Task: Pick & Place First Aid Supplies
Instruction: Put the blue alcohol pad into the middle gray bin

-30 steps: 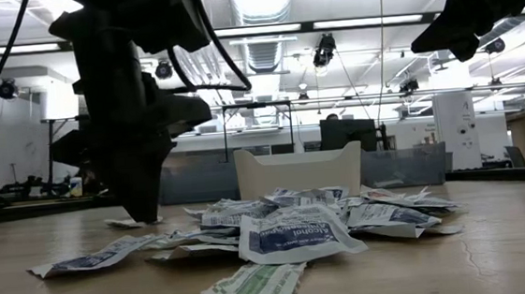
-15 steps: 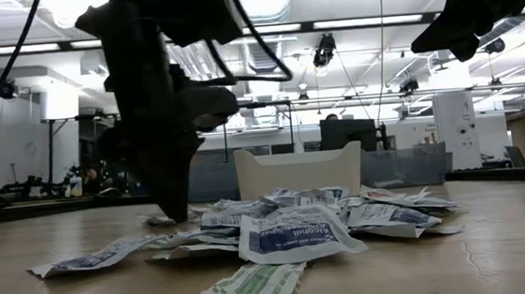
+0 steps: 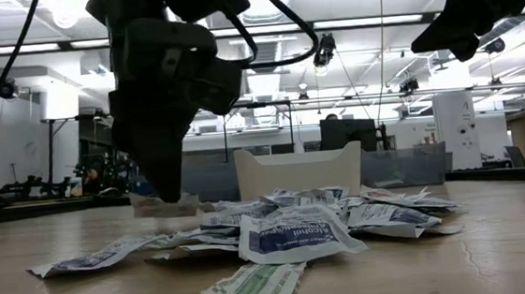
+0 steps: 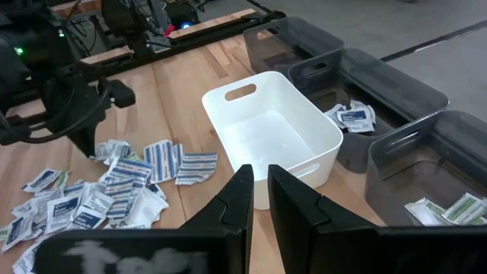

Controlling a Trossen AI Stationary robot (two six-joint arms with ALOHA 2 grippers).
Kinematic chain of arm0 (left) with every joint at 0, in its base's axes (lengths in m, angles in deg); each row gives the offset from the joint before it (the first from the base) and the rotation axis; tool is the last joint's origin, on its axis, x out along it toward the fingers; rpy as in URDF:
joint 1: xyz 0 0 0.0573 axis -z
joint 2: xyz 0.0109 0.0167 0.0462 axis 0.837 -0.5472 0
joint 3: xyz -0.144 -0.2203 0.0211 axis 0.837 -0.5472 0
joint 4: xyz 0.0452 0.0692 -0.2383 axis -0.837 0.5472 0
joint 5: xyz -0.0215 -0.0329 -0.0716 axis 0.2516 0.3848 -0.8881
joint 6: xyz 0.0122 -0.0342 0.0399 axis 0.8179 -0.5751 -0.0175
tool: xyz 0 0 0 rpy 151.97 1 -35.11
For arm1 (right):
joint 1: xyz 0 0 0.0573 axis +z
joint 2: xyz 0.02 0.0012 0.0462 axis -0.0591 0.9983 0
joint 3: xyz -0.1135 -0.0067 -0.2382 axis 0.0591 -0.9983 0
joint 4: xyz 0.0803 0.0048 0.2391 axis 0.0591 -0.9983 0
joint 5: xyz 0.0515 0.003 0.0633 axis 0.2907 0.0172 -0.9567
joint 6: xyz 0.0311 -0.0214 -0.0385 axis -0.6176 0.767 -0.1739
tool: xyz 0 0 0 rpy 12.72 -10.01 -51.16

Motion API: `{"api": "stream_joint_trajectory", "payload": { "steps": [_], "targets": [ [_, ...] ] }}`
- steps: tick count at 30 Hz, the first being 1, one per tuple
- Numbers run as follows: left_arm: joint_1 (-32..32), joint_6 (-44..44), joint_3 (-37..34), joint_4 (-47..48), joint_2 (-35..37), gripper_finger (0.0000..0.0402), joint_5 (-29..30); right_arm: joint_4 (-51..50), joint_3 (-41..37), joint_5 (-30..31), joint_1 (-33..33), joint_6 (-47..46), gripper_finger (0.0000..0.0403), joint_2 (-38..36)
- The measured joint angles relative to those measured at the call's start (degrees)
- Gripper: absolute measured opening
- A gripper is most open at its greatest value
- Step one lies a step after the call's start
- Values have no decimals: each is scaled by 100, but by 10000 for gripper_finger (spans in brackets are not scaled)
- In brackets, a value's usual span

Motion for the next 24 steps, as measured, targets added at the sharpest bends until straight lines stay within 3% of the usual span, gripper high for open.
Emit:
{"api": "stream_joint_trajectory", "payload": {
  "steps": [14, 24],
  "targets": [
    [2, -471, -583, -166, 32, 0, -55, -2, 0, -2, 0, -7, 38, 0],
    [3, -406, -596, -404, 23, 10, -35, -2, 0, -2, 2, -7, 38, 0]
  ]
}}
